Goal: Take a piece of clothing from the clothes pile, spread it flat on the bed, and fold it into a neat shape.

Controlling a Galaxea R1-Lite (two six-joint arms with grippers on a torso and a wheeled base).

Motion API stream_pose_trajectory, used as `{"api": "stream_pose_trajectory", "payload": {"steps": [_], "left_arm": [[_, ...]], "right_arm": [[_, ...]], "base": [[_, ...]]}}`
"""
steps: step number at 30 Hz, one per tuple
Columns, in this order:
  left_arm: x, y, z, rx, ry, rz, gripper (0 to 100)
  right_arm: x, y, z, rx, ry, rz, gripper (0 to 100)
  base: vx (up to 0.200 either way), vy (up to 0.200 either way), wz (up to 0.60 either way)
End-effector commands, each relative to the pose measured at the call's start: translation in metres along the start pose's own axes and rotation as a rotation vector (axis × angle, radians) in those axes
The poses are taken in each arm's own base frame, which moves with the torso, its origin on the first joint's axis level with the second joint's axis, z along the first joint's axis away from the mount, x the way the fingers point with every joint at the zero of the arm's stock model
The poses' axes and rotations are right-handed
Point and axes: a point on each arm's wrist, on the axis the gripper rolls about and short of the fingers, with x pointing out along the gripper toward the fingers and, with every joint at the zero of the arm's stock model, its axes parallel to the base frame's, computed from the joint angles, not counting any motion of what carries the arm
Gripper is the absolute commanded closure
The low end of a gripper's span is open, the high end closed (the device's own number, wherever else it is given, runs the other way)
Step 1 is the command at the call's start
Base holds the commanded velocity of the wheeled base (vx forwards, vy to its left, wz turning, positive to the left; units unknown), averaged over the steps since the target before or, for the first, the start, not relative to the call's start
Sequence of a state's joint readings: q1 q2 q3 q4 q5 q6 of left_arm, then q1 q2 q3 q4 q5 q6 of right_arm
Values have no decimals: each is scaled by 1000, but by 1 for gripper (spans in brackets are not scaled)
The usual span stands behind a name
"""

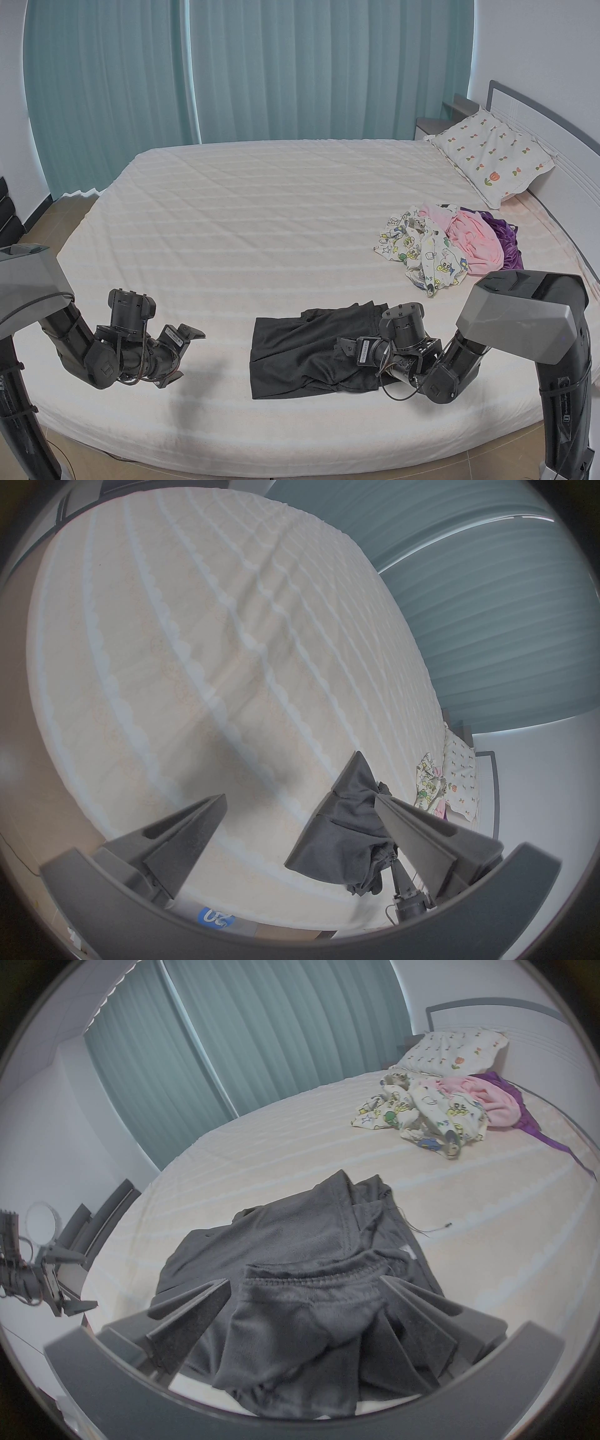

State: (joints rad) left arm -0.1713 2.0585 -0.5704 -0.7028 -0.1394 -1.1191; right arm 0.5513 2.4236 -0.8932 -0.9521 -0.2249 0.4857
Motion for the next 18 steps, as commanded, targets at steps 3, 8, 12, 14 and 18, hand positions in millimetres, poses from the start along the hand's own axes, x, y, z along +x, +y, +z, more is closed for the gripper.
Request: {"api": "stream_pose_trajectory", "payload": {"steps": [3,8,12,14,18], "left_arm": [[3,1,0,0,1,0,0],[5,2,-1,1,-1,1,0],[5,2,-1,1,-1,1,0],[5,2,-1,0,-1,1,0],[5,2,-1,0,1,0,0]], "right_arm": [[22,5,-2,-51,-5,-14,0],[30,12,-2,-78,2,-20,0],[30,13,-5,-87,10,-19,100],[27,12,-3,-84,3,-21,100],[15,7,4,-77,-1,-29,100]], "base": [[0,0,0],[0,0,0],[0,0,0],[0,0,0],[0,0,0]]}}
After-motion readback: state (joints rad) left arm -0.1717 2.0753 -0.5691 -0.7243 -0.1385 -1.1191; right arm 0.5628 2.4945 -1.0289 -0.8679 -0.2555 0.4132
